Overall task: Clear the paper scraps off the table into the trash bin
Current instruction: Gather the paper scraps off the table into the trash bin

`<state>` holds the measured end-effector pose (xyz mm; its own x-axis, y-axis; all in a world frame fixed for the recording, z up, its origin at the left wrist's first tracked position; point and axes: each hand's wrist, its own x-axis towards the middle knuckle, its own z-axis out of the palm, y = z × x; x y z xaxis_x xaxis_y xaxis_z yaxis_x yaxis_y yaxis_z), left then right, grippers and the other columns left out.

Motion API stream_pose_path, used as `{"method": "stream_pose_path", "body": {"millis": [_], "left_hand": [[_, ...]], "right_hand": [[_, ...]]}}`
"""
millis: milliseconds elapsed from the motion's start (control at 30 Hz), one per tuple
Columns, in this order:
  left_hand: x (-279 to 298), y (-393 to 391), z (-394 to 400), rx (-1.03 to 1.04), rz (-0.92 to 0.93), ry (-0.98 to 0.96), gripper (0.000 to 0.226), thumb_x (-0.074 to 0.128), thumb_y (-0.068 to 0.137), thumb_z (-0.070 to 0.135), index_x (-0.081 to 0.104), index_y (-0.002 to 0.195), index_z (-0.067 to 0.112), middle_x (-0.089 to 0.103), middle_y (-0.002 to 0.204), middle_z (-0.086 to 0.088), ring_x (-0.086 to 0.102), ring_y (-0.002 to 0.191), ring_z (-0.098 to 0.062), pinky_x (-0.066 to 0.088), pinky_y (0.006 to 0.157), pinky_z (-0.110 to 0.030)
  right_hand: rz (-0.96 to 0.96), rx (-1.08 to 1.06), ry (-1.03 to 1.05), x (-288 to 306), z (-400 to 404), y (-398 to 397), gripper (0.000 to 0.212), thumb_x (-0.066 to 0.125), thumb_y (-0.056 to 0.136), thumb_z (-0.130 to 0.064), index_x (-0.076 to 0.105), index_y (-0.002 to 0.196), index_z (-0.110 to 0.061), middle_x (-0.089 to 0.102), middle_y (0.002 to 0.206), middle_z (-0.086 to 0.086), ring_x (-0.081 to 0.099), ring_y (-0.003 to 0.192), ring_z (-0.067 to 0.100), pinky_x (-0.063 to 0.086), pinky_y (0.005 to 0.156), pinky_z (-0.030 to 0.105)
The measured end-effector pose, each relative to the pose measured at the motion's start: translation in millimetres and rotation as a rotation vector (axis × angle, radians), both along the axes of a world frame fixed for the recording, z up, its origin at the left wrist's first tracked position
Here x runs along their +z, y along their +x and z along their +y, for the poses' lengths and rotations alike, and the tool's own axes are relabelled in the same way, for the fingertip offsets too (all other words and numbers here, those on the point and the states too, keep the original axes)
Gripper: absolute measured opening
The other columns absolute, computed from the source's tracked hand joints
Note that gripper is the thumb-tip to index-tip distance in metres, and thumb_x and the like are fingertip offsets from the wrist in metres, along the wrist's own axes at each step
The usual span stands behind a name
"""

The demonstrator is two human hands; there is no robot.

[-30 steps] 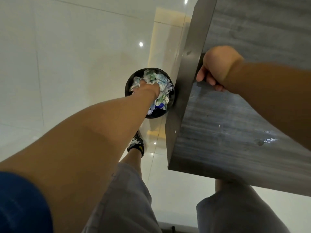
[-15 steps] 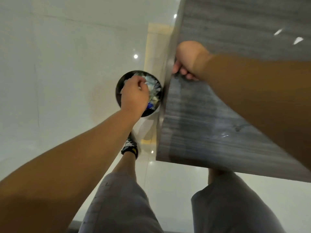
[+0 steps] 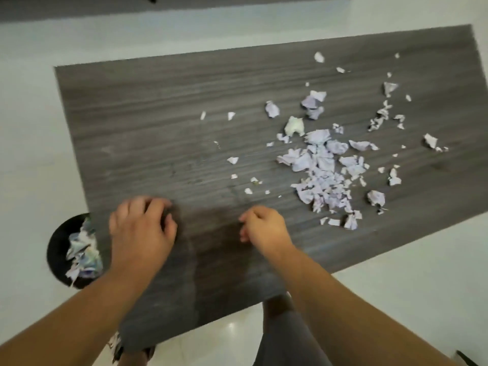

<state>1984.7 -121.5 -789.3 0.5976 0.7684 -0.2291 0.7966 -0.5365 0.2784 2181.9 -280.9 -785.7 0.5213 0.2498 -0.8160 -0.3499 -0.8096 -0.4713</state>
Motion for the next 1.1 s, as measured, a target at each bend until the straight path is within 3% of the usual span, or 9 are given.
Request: {"method": "stream_pose_path", "body": {"millis": [100,233,367,433,500,633,767,867,1100], "left_hand": [[-12.0,64.8,5.2,-0.058,-0.148,0.023,0.042,0.063,0.092,0.029,0.066,0.134,0.022,0.057,0.145,-0.007,0.049,0.138,-0.037,0.039,0.111,-0.057],[-32.6,139.7,-6.5,-0.066,-0.222,0.017,0.048,0.061,0.101,0.027,0.059,0.148,0.023,0.047,0.163,-0.004,0.034,0.157,-0.031,0.015,0.131,-0.058],[-48.6,148.4,-14.3,-0.021,-0.261,0.091,0.044,0.053,0.102,0.031,0.061,0.144,0.024,0.051,0.161,0.0,0.034,0.158,-0.027,0.011,0.133,-0.056],[-51.2,148.7,-13.4,-0.025,-0.257,0.12,0.044,0.053,0.101,0.032,0.059,0.144,0.025,0.051,0.161,0.001,0.034,0.157,-0.026,0.012,0.132,-0.055],[-51.7,152.0,-13.8,-0.029,-0.235,0.148,0.046,0.056,0.098,0.031,0.057,0.144,0.025,0.049,0.161,0.002,0.034,0.157,-0.027,0.013,0.132,-0.054],[-53.1,153.9,-15.1,-0.031,-0.224,0.184,0.048,0.058,0.096,0.03,0.056,0.144,0.024,0.048,0.16,0.002,0.035,0.156,-0.028,0.015,0.131,-0.056],[-56.0,154.2,-15.4,-0.011,-0.229,0.19,0.045,0.058,0.097,0.03,0.057,0.142,0.025,0.048,0.159,0.003,0.034,0.157,-0.026,0.016,0.13,-0.058],[-57.9,153.7,-14.7,-0.008,-0.238,0.196,0.044,0.057,0.097,0.028,0.059,0.141,0.024,0.048,0.159,0.003,0.035,0.157,-0.026,0.016,0.13,-0.058],[-61.1,152.1,-14.1,-0.004,-0.249,0.203,0.044,0.054,0.097,0.03,0.061,0.14,0.021,0.047,0.159,0.004,0.034,0.157,-0.025,0.013,0.132,-0.053]], "right_hand": [[-0.363,0.084,0.03,8.0,-82.4,39.4,0.026,0.051,0.09,-0.031,0.076,0.095,-0.035,0.077,0.084,-0.009,0.074,0.078,0.009,0.061,0.075,0.027],[-0.946,-0.14,-0.074,-2.4,-167.2,117.6,0.036,0.054,0.093,-0.021,0.072,0.124,-0.014,0.067,0.119,0.01,0.063,0.115,0.029,0.05,0.105,0.04],[-0.879,-0.544,-0.147,-13.2,-218.6,182.7,0.053,0.047,0.098,-0.026,0.059,0.148,-0.014,0.054,0.148,0.009,0.052,0.139,0.019,0.027,0.102,-0.004],[-0.871,-0.511,-0.08,-24.8,-221.2,200.5,0.054,0.044,0.1,-0.026,0.056,0.151,-0.012,0.052,0.154,0.006,0.05,0.144,0.018,0.031,0.11,0.003],[-0.889,-0.419,-0.027,-35.9,-212.1,212.2,0.052,0.044,0.102,-0.023,0.056,0.151,-0.008,0.052,0.157,0.011,0.047,0.15,0.024,0.032,0.127,0.029],[-0.908,-0.267,0.107,-47.1,-179.9,204.1,0.045,0.046,0.103,-0.01,0.057,0.146,0.0,0.056,0.151,0.022,0.049,0.147,0.037,0.034,0.125,0.054],[-0.906,0.021,0.257,-45.8,-146.7,158.3,0.042,0.044,0.108,-0.013,0.06,0.146,-0.005,0.053,0.159,0.012,0.041,0.156,0.03,0.03,0.13,0.054],[-0.879,0.092,0.321,-40.2,-136.6,148.4,0.041,0.045,0.109,-0.017,0.064,0.144,-0.007,0.053,0.159,0.006,0.043,0.154,0.018,0.032,0.13,0.037],[-1.147,-0.349,0.068,-30.0,-193.8,301.7,0.038,0.047,0.095,-0.01,0.07,0.121,0.003,0.06,0.122,0.008,0.061,0.125,0.035,0.04,0.113,0.026]]}}
